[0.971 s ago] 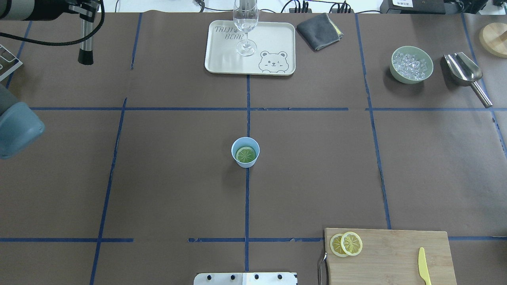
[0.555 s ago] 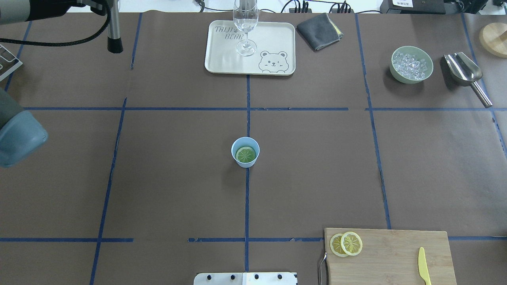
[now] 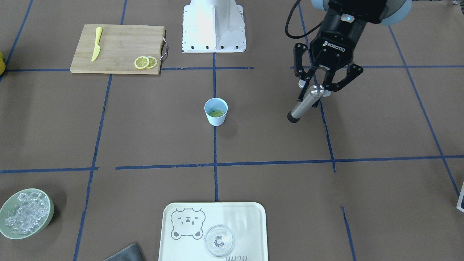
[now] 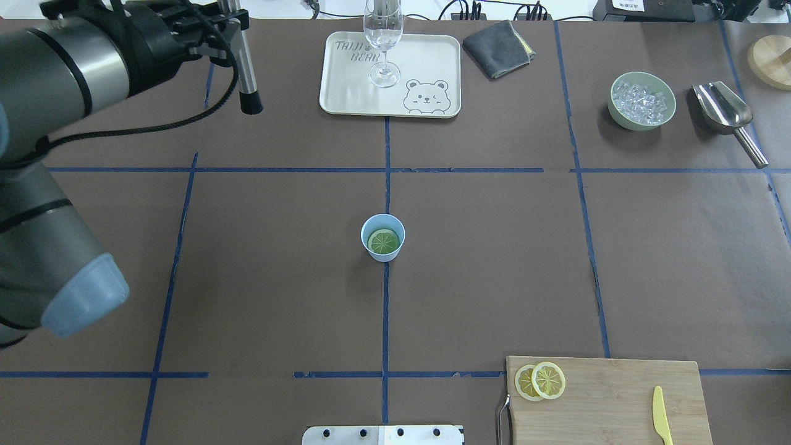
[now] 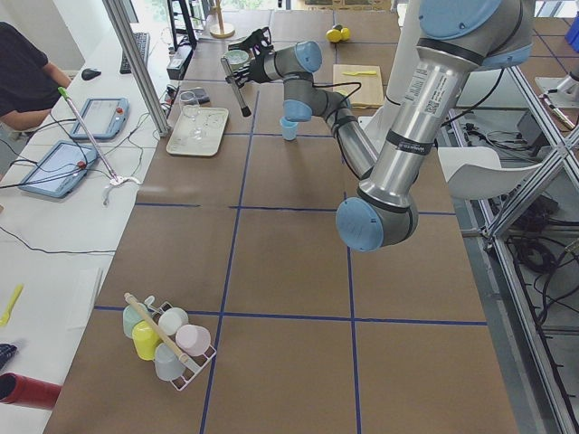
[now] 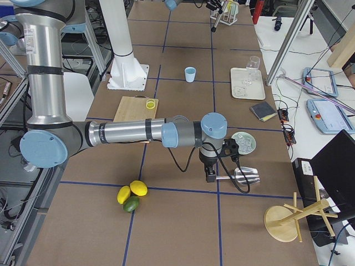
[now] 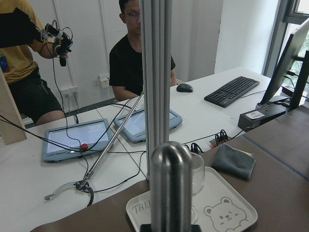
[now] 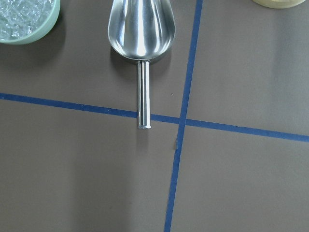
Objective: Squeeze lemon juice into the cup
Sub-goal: 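Carry the muddler upright with the left gripper over the blue cup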
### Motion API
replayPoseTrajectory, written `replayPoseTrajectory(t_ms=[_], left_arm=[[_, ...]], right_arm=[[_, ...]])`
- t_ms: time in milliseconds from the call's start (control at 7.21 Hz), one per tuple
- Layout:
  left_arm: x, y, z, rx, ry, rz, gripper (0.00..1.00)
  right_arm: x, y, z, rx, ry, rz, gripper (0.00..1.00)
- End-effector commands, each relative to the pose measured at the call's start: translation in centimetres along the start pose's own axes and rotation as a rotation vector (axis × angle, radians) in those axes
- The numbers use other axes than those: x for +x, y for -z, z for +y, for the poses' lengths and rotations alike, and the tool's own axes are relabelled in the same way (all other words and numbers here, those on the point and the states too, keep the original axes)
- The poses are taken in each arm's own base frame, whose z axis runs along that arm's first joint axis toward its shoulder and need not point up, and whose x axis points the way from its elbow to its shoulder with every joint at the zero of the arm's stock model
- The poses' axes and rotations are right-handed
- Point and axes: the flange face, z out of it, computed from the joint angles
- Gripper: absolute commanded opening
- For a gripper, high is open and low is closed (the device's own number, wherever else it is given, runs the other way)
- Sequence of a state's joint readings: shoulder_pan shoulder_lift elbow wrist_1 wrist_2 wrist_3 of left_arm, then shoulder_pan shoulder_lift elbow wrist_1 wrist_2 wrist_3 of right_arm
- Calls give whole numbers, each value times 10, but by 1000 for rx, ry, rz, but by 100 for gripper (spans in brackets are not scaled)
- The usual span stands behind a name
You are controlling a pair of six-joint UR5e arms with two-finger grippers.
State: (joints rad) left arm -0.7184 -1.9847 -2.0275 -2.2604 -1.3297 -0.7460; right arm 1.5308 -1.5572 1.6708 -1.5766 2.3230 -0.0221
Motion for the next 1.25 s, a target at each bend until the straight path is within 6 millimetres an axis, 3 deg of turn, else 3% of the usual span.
replayPoseTrajectory(t_ms=[0, 416, 555, 832, 1109], left_arm=[[59, 14, 41, 91, 148, -54, 0], [122, 37, 95, 164, 253, -105, 0], [145, 42, 101, 188, 274, -107, 0], [187, 18, 111, 224, 254, -144, 0], [191, 9, 122, 206, 155, -163, 0]], right_arm=[[1, -1, -1, 0, -3, 1, 100], [4, 1, 1, 2, -8, 0, 100], [4, 1, 1, 2, -8, 0, 100], [8, 5, 2, 7, -20, -11, 100], [9, 3, 4, 4, -23, -11, 100]])
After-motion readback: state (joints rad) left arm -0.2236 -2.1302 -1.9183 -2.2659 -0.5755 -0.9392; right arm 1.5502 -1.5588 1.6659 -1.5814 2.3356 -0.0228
